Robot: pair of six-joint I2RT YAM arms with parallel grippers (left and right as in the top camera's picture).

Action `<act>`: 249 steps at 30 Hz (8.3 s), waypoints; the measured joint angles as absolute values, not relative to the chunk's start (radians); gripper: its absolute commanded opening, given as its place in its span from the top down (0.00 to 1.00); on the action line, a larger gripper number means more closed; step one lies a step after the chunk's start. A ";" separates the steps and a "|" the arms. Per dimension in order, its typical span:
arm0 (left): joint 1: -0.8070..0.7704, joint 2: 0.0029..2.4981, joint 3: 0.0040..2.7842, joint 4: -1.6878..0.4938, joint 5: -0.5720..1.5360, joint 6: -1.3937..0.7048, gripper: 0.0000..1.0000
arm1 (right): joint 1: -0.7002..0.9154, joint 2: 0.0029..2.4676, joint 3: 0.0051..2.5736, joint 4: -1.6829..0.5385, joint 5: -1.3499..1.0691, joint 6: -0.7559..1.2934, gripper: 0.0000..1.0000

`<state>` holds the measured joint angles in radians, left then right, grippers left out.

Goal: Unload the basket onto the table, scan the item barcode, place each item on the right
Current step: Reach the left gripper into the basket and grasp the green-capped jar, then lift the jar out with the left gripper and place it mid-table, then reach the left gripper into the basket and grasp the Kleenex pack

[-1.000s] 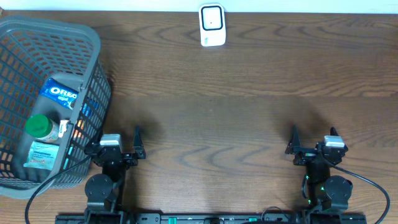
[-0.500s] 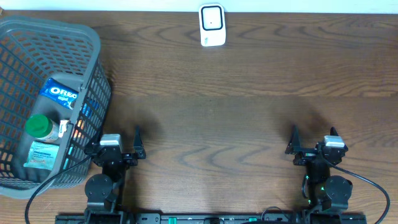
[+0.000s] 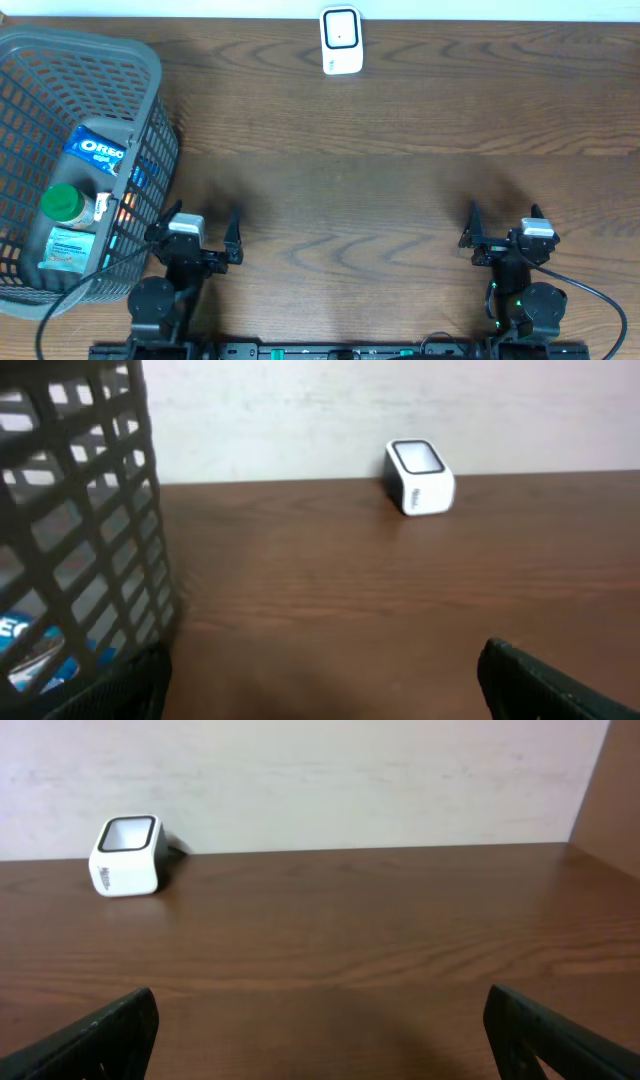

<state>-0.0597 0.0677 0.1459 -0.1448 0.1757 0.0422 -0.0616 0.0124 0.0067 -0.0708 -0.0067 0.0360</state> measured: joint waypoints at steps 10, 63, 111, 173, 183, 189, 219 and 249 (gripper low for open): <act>-0.060 0.408 0.647 -0.511 0.213 -0.078 0.02 | -0.062 0.012 0.007 -0.070 -0.007 0.036 0.01; 0.581 1.727 1.919 -1.396 -0.239 -0.591 0.02 | -0.062 0.012 0.007 -0.071 -0.007 0.036 0.01; 0.679 1.895 1.320 -0.778 -0.136 -0.507 0.38 | -0.062 0.012 0.007 -0.071 -0.007 0.036 0.01; -0.611 1.954 1.401 -0.730 0.165 0.241 0.25 | -0.062 0.012 0.007 -0.071 -0.008 0.036 0.01; -0.611 1.916 1.454 -0.830 0.092 0.260 0.04 | -0.062 0.012 0.007 -0.071 -0.008 0.036 0.01; -0.610 1.666 1.668 -1.031 0.022 0.225 0.02 | -0.062 0.012 0.007 -0.071 -0.007 0.036 0.01; 0.356 1.584 1.598 -1.150 -0.339 -0.830 0.02 | -0.062 0.012 0.007 -0.071 -0.007 0.036 0.01; 0.367 1.786 1.251 -0.790 -0.230 -1.201 0.02 | -0.062 0.012 0.007 -0.071 -0.007 0.036 0.01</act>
<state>0.3668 1.7863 1.2514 -0.7902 -0.2298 -1.2015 -0.0616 0.0120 0.0067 -0.0708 -0.0074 0.0357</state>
